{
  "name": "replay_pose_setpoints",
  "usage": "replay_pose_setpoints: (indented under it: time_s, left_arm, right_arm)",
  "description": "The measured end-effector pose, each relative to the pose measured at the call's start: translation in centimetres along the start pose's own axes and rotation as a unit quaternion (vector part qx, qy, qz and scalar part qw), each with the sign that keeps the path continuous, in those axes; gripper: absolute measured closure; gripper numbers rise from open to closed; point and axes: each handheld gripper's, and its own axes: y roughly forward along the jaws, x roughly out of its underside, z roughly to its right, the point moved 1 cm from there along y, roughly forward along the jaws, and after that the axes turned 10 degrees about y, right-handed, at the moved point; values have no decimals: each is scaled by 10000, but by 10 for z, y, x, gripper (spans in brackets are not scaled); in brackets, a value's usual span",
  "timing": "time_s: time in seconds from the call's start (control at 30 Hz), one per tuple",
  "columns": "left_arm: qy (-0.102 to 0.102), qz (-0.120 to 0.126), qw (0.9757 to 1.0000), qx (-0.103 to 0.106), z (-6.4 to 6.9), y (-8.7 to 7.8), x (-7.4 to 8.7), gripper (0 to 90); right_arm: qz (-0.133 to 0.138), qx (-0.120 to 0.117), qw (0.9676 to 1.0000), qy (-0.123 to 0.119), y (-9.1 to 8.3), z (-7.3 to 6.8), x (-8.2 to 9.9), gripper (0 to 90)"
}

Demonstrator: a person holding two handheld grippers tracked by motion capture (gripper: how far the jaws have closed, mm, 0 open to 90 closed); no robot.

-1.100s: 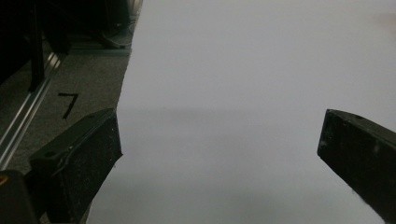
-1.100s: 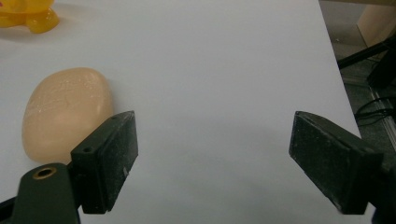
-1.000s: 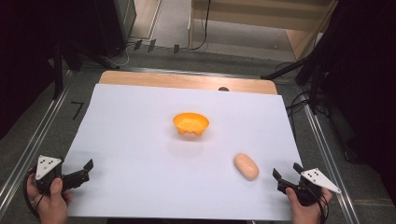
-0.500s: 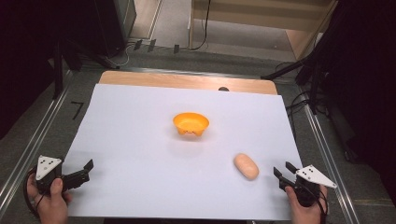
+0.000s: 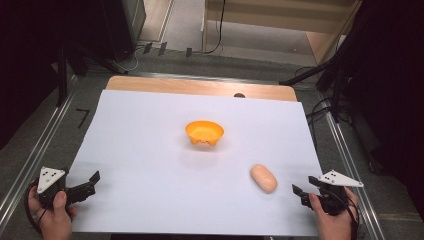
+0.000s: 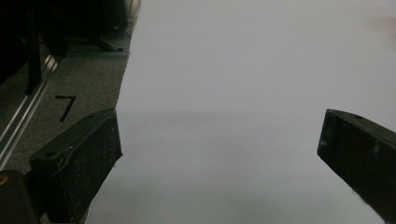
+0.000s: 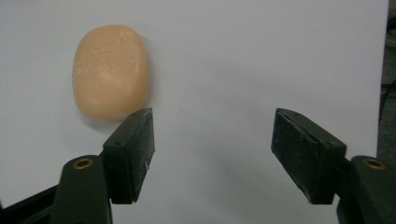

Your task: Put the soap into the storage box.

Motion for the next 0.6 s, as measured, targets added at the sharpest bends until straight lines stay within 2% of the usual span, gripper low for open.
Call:
replay_pose_setpoints:
  time_s: [0.03,0.13,0.17,0.2,0.33,0.37,0.6]
  left_arm:
    - [15,-4,10000,-6,1,0,0,0]
    - [13,4,10000,2,1,0,0,1]
    - [13,4,10000,2,1,0,0,1]
    - [21,4,10000,4,1,0,0,1]
    - [38,-3,10000,13,1,0,0,1]
    - [13,20,10000,20,1,0,0,1]
    - [20,7,10000,38,0,0,0,1]
  right_arm:
    - [-255,-71,9996,-21,1,0,-5,277]
    - [-620,-74,9979,-159,4,-4,-11,255]
    - [-620,-74,9979,-159,4,-4,-11,255]
    - [-841,-44,9961,-247,7,-8,-15,239]
    - [-1044,-85,9940,-318,10,-14,-20,213]
    - [-1256,-113,9912,-395,14,-19,-24,190]
    - [-1659,-321,9836,-635,29,-39,-34,160]
